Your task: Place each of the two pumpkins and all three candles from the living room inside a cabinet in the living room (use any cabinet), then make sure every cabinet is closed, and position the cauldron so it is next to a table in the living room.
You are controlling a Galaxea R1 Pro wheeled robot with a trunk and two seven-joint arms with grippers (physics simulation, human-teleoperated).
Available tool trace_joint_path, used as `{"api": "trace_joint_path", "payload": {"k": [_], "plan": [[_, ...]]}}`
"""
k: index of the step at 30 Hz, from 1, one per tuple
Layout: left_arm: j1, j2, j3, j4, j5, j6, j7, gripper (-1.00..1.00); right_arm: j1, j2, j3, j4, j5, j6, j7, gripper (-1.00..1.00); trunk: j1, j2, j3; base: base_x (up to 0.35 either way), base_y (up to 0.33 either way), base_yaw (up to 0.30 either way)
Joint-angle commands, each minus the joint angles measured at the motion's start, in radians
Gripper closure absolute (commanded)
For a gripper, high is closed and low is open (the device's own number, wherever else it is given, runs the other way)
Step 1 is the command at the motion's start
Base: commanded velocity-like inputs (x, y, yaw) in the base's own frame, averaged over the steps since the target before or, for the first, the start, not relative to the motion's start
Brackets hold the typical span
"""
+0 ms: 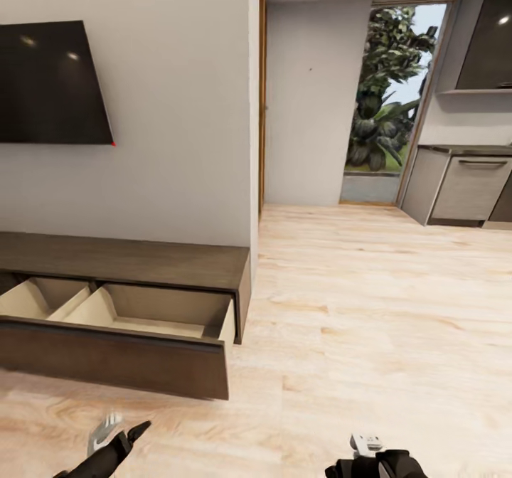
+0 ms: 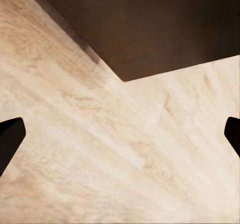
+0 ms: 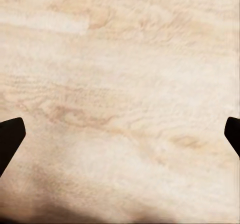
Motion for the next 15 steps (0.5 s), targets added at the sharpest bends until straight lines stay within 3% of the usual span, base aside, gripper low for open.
{"api": "trace_joint_path", "payload": {"k": [1, 4, 5, 6, 12, 15], "plan": [[-0.001, 0.000, 0.001, 0.011, 0.004, -0.002, -0.002, -1.00, 0.000, 0.000, 0.000, 0.002, -0.004, 0.002, 0.001, -1.00, -0.001, 0.000, -0.001, -0.235, -0.195, 0.039], [-0.001, 0.000, 0.001, 0.052, -0.009, -0.050, 0.041, -1.00, 0.000, -0.001, 0.001, 0.009, -0.004, -0.008, 0.001, -1.00, -0.001, 0.000, -0.002, -0.235, -0.207, 0.029], [-0.001, 0.000, 0.002, 0.057, -0.011, -0.060, 0.078, -1.00, 0.000, -0.001, 0.002, 0.010, -0.004, -0.009, 0.001, -1.00, -0.001, 0.000, -0.002, -0.234, -0.215, 0.105], [-0.001, -0.003, 0.003, 0.064, -0.013, -0.079, 0.171, -1.00, 0.000, 0.000, 0.003, 0.011, -0.004, -0.012, 0.001, -1.00, -0.001, 0.000, -0.002, -0.234, -0.220, 0.239], [-0.001, -0.007, 0.003, 0.067, -0.015, -0.087, 0.210, -1.00, 0.000, 0.001, 0.004, 0.030, 0.001, -0.022, 0.001, -1.00, -0.001, 0.000, -0.002, -0.188, -0.180, 0.271], [-0.001, -0.008, 0.003, 0.067, -0.015, -0.088, 0.213, -1.00, 0.000, 0.001, 0.005, 0.046, 0.042, -0.060, 0.001, -1.00, -0.001, 0.000, -0.002, -0.045, -0.044, 0.290]]}}
